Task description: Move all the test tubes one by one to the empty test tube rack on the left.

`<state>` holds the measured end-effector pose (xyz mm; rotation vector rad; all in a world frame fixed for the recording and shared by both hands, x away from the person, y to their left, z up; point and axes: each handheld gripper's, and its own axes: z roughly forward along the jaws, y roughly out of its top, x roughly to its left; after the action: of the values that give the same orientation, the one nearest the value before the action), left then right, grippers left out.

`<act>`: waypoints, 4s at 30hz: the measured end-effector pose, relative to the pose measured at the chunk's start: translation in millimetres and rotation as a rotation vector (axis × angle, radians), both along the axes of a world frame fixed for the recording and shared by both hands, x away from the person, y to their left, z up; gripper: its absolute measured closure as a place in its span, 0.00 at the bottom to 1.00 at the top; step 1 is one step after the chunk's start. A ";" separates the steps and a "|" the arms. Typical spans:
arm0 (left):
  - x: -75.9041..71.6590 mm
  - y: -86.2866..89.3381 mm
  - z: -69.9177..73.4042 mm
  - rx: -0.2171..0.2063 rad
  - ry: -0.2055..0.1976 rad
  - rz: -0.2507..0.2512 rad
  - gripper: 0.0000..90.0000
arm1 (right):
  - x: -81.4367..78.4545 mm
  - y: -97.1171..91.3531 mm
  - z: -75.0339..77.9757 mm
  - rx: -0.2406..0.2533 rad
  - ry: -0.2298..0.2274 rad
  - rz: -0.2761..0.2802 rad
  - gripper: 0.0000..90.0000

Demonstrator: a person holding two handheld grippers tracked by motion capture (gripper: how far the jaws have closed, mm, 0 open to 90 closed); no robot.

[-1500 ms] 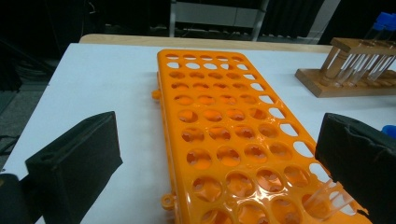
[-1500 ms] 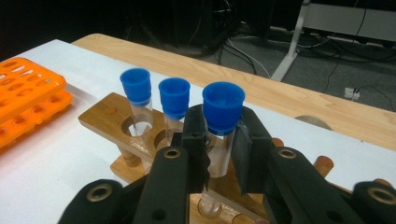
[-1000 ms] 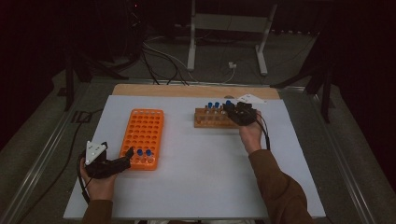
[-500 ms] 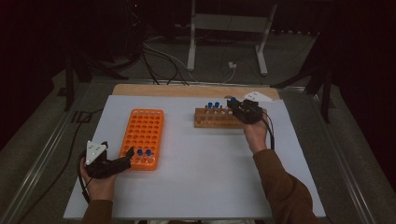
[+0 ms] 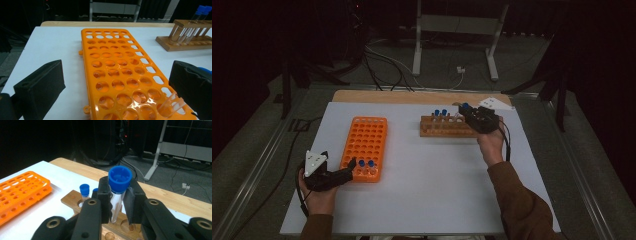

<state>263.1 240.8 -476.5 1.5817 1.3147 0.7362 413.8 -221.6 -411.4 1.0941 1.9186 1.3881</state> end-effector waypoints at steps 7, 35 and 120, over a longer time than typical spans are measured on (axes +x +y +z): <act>-1.1 -1.2 1.1 -0.009 -0.003 0.003 0.01 | -5.4 2.6 1.4 -0.013 0.005 0.036 0.86; -9.7 -38.1 55.7 -0.065 -0.170 -0.098 0.02 | -27.5 30.5 7.4 -0.007 0.078 0.240 0.85; 38.8 -176.7 50.5 0.007 -0.045 -0.393 0.87 | -63.9 49.1 9.9 0.069 0.161 0.417 0.13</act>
<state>301.9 64.1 -426.0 1.7495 0.9278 0.5267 349.8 -172.5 -401.6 0.8897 2.3283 1.6351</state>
